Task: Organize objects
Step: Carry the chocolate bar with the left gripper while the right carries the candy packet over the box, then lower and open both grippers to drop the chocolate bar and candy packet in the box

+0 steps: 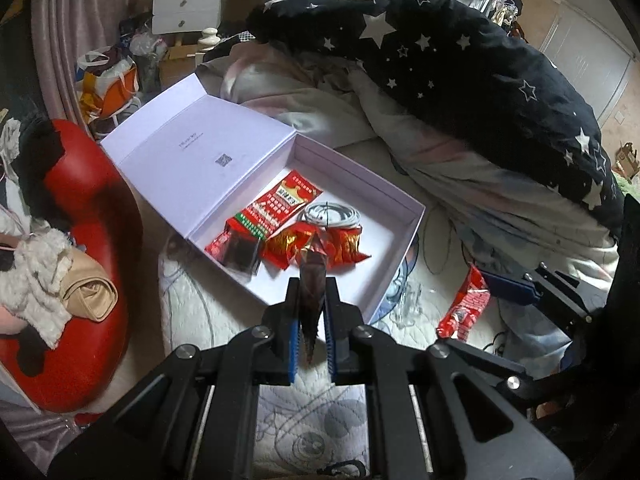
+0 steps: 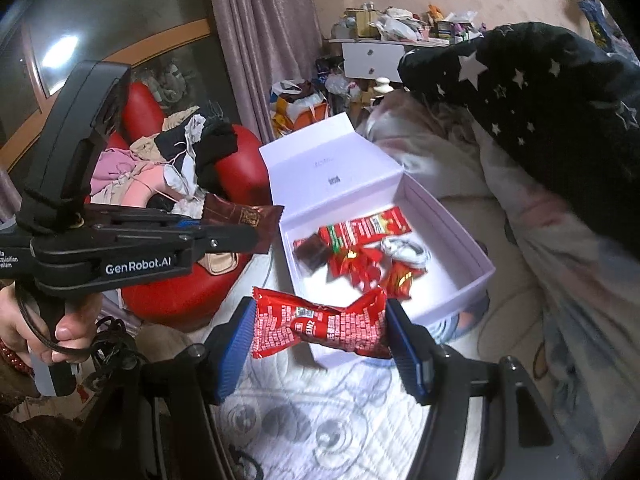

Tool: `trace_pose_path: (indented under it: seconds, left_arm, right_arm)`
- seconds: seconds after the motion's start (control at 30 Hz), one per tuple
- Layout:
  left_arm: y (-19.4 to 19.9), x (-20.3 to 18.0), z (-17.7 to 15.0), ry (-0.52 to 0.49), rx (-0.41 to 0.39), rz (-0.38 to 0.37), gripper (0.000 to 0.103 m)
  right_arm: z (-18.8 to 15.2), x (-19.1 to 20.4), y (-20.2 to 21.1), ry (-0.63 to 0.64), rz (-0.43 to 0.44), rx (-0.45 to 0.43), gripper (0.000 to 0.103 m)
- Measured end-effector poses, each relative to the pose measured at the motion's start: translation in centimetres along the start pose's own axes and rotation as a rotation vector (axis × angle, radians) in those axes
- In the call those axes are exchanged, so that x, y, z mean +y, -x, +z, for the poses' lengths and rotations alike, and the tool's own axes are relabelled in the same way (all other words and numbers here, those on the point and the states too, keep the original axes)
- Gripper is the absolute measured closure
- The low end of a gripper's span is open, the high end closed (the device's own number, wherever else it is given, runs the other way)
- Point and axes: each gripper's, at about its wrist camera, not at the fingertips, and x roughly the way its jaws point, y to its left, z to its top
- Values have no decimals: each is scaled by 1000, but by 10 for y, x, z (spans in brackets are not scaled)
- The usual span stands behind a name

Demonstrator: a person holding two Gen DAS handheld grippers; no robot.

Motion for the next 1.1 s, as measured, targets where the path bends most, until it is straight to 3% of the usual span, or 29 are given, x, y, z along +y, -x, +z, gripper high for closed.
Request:
trace_pose_path:
  seconds: [0.6,1.1]
  left_arm:
    - [-73,18,61,-48,79,35,93]
    - [-124,45,90,-39,111,45,93]
  right_arm:
    - [55,-59,-70,-19,3,55,38]
    - [81,-78,-131,-4,25,86,38]
